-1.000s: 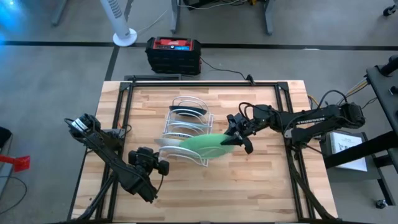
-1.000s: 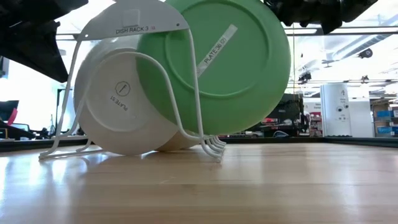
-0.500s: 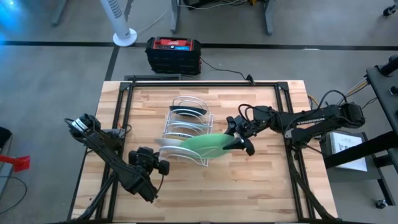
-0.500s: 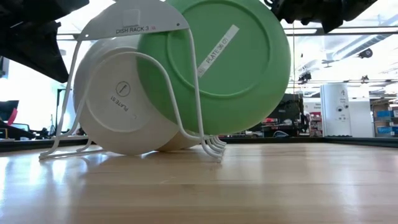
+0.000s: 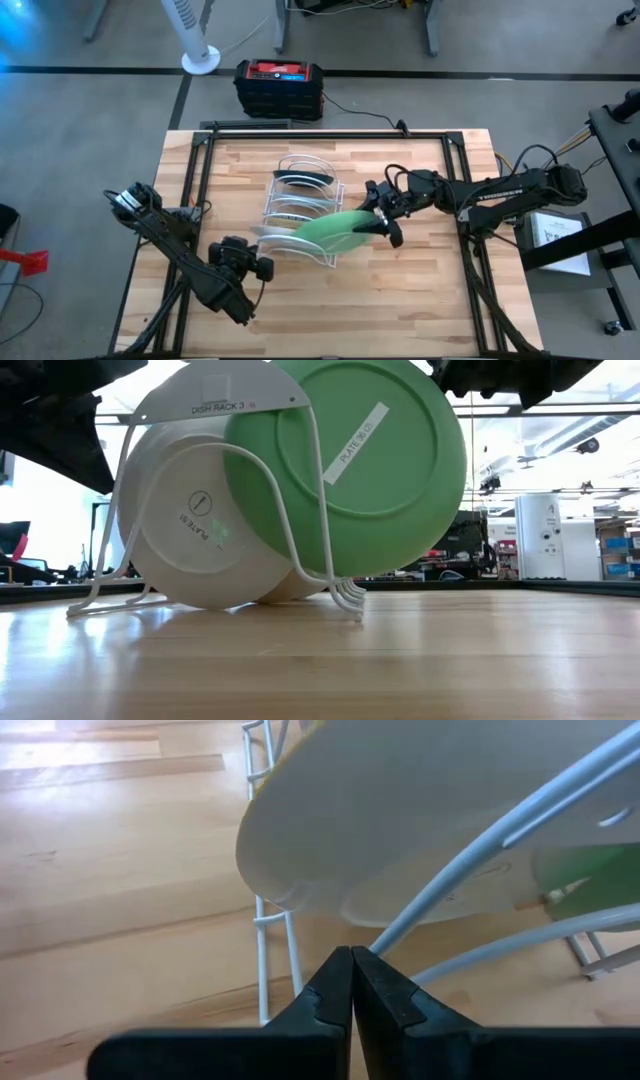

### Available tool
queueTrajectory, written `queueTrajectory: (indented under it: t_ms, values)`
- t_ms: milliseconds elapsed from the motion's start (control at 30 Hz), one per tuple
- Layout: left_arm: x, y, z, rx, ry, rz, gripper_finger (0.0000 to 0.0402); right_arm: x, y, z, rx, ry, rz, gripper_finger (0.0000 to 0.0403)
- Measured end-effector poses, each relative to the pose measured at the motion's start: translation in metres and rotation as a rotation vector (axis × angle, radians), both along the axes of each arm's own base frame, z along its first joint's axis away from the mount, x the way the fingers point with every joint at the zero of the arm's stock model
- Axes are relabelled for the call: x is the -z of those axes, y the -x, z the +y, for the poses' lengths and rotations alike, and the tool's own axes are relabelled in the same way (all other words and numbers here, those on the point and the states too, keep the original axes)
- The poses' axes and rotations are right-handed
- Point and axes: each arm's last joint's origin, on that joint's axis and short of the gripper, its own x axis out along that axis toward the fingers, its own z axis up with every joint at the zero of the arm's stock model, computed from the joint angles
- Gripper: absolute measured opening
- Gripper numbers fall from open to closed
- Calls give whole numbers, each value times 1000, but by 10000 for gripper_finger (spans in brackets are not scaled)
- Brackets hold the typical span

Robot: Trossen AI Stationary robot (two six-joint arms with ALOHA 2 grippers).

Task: Sort dishes
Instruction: Put the green plate in the dish rack

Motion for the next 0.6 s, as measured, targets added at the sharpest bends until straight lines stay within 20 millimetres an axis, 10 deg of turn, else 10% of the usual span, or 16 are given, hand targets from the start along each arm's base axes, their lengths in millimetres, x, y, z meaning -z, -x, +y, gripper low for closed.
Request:
queueTrajectory:
  t_ms: [600]
  values:
    - [0, -4, 2, -20, 14, -16, 0, -4, 0, 14, -40, 50, -32, 106]
